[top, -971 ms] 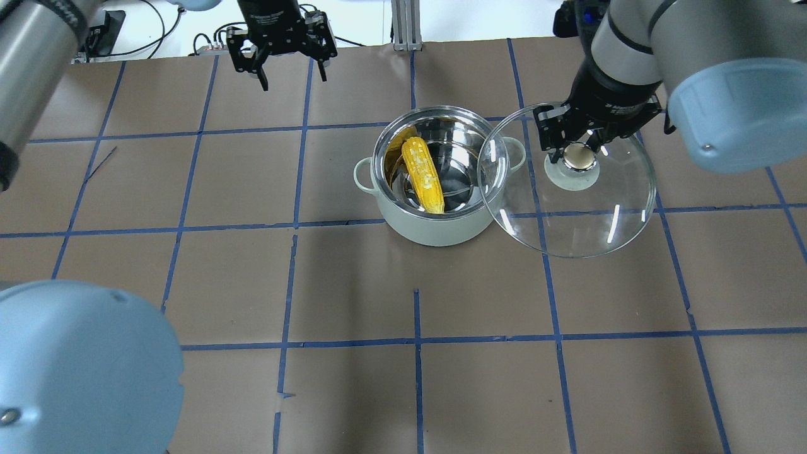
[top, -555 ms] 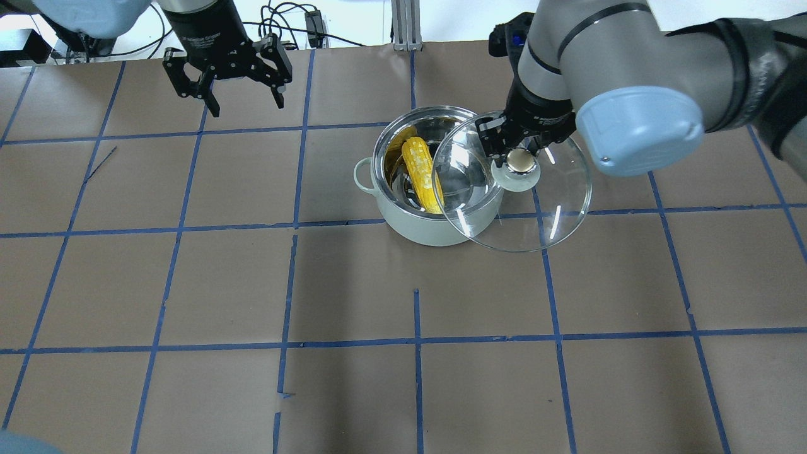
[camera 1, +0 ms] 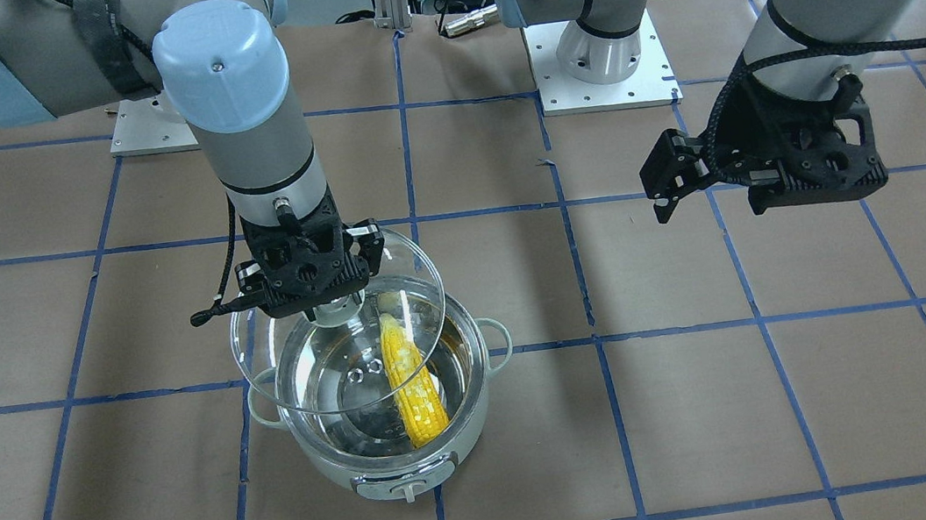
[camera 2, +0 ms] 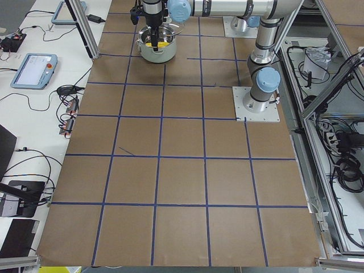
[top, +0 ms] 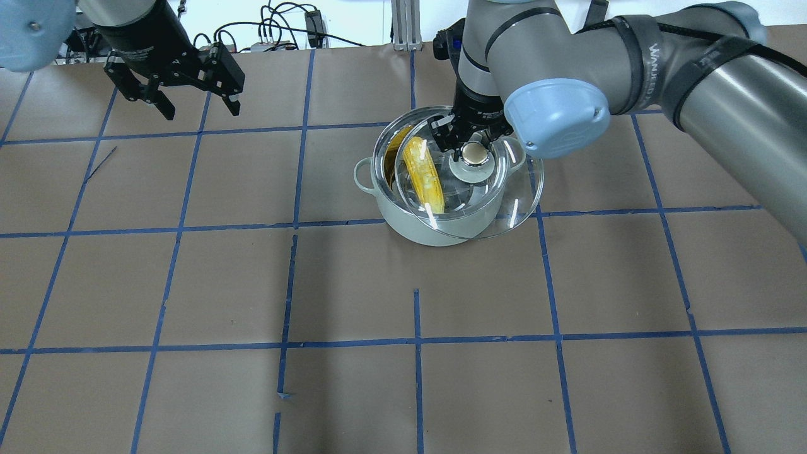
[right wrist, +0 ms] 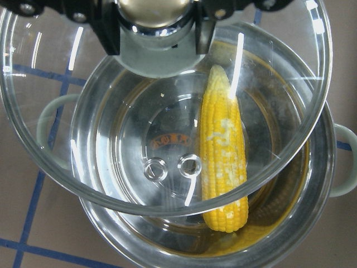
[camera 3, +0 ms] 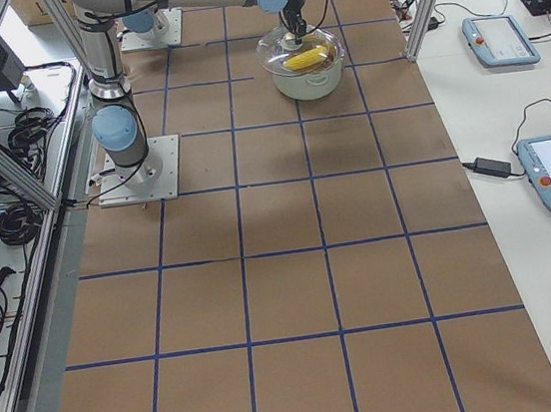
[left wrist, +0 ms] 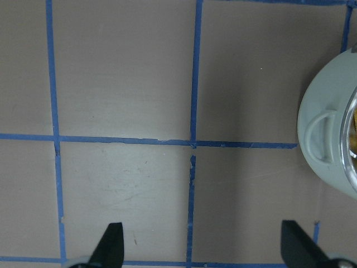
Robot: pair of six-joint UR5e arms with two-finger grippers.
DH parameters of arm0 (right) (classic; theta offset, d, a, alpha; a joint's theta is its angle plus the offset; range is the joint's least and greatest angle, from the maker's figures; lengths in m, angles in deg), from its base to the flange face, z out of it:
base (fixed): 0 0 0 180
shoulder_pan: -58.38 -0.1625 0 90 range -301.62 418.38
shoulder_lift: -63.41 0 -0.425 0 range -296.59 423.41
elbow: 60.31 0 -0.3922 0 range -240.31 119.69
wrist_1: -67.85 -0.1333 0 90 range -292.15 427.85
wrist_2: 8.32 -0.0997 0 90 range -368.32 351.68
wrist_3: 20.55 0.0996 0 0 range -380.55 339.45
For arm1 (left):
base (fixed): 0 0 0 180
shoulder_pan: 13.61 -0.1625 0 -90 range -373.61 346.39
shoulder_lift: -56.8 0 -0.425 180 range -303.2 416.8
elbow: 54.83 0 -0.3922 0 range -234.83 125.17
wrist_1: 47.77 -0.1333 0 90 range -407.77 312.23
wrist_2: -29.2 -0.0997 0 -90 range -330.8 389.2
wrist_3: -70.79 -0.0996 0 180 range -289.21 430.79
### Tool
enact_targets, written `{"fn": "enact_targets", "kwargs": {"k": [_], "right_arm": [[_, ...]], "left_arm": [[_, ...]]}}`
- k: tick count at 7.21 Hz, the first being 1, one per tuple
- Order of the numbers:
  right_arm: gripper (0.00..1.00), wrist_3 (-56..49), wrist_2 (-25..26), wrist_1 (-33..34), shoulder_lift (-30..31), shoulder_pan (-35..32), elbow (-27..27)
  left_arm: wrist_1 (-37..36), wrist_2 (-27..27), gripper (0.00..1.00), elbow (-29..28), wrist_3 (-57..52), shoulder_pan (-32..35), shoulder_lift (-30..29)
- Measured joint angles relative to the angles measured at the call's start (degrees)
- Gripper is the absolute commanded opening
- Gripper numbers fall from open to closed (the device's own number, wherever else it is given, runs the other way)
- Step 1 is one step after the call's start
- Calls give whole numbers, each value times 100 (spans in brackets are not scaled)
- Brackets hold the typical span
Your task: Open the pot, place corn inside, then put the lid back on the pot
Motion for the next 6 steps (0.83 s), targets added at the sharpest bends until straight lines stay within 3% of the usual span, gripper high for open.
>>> {"fn": "enact_targets", "kwargs": {"k": [6], "right_arm": [[39,271,32,444,-597,-206,419]], "left_arm": [[52,82,100,386,-153,-33,695]]}}
